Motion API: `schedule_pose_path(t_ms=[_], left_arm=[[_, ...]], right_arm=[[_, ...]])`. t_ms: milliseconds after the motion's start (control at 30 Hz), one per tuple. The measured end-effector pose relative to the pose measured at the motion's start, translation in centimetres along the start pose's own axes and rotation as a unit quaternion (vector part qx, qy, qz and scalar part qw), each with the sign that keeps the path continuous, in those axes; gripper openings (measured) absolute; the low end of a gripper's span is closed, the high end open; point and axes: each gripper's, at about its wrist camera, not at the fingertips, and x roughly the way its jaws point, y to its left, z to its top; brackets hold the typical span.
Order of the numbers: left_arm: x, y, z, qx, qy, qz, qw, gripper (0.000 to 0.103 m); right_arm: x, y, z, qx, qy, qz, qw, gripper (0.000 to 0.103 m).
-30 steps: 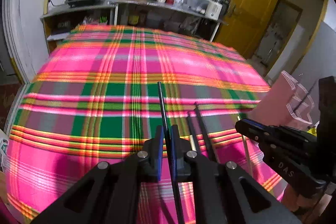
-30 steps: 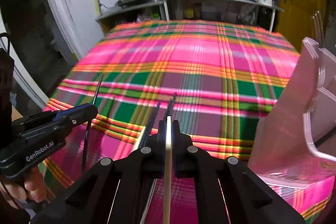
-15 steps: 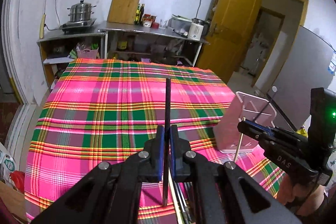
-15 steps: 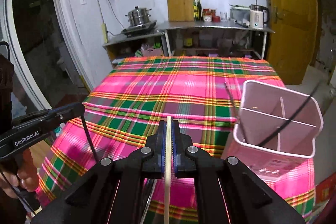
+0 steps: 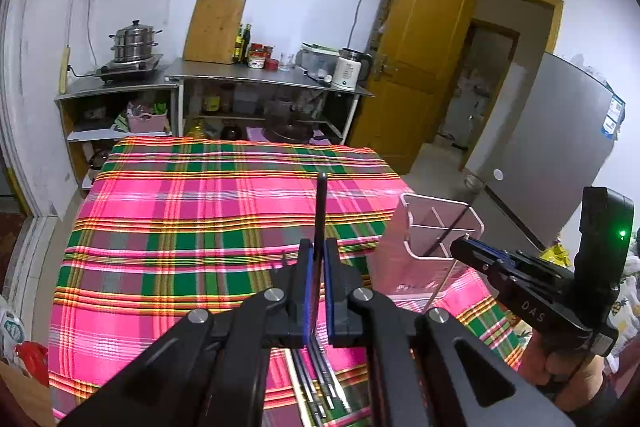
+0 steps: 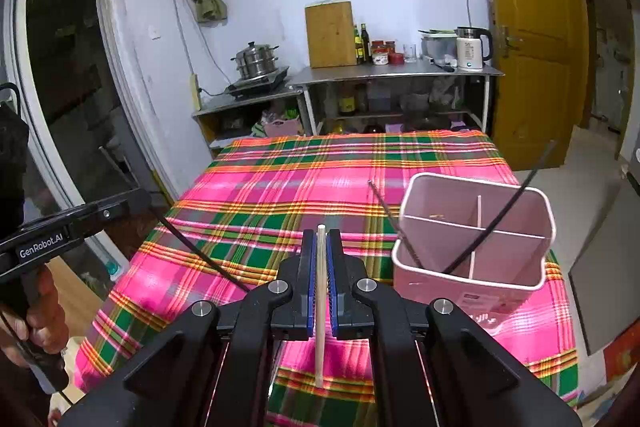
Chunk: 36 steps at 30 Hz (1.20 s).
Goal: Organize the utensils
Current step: 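Carry both chopsticks over the pink basket and open both tools to drop them in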
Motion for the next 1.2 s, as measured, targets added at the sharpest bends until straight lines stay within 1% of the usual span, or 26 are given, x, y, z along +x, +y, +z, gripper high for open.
schedule_pose_path(t_ms=[200, 400, 533, 733, 833, 967, 1067, 1200], left_arm=[[0.7, -2.3, 0.7, 0.010, 0.011, -0.023, 0.9996, 0.005], [1.7, -5.4, 2.1, 0.024, 0.014, -0.058, 0.9980, 0.005], [2.2, -7.3, 3.9, 0.031, 0.008, -0.081, 0.9962, 0.005], [2.6, -9.2, 6.8, 0.034, -0.010, -0.102, 0.9941, 0.005], [3.1, -9.9, 8.1, 0.038, -0.022, -0.105, 0.9935, 0.005], [4.5, -10.3, 9.0, 0.039, -0.024, -0.105, 0.9934, 0.005], [6.0, -10.5, 8.7, 0.038, -0.018, -0.105, 0.9936, 0.005], [7.8, -10.4, 7.7, 0.037, -0.001, -0.102, 0.9941, 0.005]], right_arm=[[-1.5, -1.5, 0.4, 0.013, -0.016, -0.012, 1.000, 0.005], [-3.2, -4.0, 1.5, 0.035, -0.039, -0.031, 0.998, 0.005], [-4.6, -5.3, 2.9, 0.044, -0.063, -0.043, 0.996, 0.005], [-6.1, -7.2, 5.7, 0.060, -0.103, -0.059, 0.991, 0.005], [-6.3, -7.8, 6.7, 0.066, -0.119, -0.066, 0.988, 0.005], [-6.3, -8.6, 7.4, 0.075, -0.137, -0.073, 0.985, 0.005], [-5.7, -9.1, 7.5, 0.078, -0.143, -0.076, 0.984, 0.005], [-4.2, -9.8, 6.8, 0.084, -0.139, -0.077, 0.984, 0.005]])
